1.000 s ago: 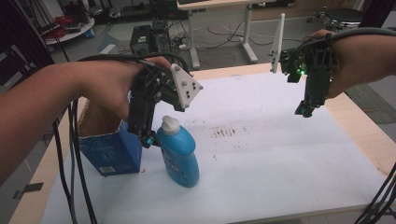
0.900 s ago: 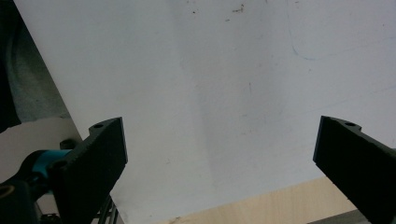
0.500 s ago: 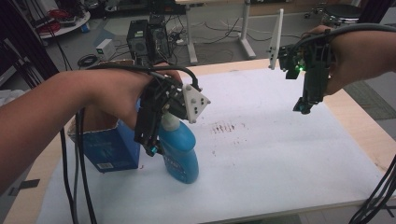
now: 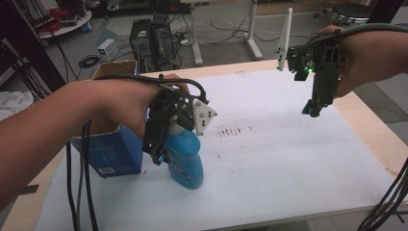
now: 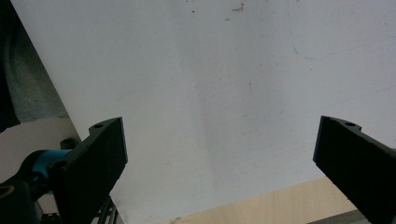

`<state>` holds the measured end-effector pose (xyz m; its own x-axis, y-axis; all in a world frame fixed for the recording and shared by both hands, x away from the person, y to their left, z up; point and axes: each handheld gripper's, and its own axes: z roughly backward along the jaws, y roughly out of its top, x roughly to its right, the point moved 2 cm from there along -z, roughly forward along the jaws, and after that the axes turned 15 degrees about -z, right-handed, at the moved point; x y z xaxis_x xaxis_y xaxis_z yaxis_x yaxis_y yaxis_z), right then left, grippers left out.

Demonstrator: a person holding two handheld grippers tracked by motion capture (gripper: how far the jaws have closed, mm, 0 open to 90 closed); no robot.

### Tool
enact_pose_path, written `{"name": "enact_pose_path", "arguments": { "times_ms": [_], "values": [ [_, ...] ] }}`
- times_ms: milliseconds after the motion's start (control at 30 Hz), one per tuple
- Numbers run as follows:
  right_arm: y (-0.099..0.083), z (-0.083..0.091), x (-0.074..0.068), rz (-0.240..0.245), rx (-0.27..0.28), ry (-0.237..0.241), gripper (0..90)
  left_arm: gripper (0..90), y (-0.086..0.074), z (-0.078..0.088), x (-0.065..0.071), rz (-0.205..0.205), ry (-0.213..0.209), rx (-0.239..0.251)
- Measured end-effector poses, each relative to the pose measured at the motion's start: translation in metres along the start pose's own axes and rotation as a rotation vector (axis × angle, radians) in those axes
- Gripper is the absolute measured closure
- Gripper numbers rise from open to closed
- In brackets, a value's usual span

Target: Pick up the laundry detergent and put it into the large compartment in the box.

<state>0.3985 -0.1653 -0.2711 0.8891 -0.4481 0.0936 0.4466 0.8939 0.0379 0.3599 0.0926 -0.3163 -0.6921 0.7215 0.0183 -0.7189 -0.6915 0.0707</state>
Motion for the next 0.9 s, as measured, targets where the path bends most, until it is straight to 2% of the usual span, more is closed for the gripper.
{"name": "enact_pose_path", "arguments": {
  "times_ms": [67, 133, 233, 467, 533, 600, 733, 833, 900],
  "values": [
    [-0.0002, -0.0004, 0.0003, -0.001, 0.002, 0.002, 1.9, 4.2, 0.0004, 0.0007, 0.0003, -0.010, 0.001, -0.008],
    [0.0001, -0.0009, 0.0002, -0.002, 0.003, 0.003, 1.9, 10.2, 0.0005, 0.0020, 0.0005, -0.025, 0.005, -0.010],
    [0.0010, -0.0015, 0.0002, 0.000, 0.003, 0.004, 1.9, 10.2, 0.0010, 0.0015, 0.0014, -0.030, 0.021, -0.005],
    [0.0019, -0.0017, 0.0003, -0.004, 0.004, 0.002, 1.9, 13.2, 0.0014, 0.0024, 0.0022, -0.062, 0.030, -0.033],
    [0.0020, -0.0017, 0.0004, -0.006, 0.003, 0.001, 1.9, 13.5, 0.0014, 0.0026, 0.0022, -0.065, 0.034, -0.028],
    [0.0022, -0.0018, 0.0006, -0.003, -0.001, 0.000, 1.9, 17.1, 0.0020, 0.0029, 0.0030, -0.059, 0.032, -0.017],
    [0.0031, -0.0024, 0.0000, -0.004, 0.000, 0.000, 1.9, 20.2, 0.0036, 0.0052, 0.0027, -0.087, 0.042, -0.025],
    [0.0037, -0.0029, 0.0004, -0.001, 0.002, 0.003, 1.9, 21.3, 0.0041, 0.0044, 0.0041, -0.085, 0.043, -0.017],
    [0.0041, -0.0029, 0.0003, 0.001, 0.000, 0.002, 1.9, 22.7, 0.0037, 0.0047, 0.0039, -0.099, 0.042, -0.030]
  ]
}}
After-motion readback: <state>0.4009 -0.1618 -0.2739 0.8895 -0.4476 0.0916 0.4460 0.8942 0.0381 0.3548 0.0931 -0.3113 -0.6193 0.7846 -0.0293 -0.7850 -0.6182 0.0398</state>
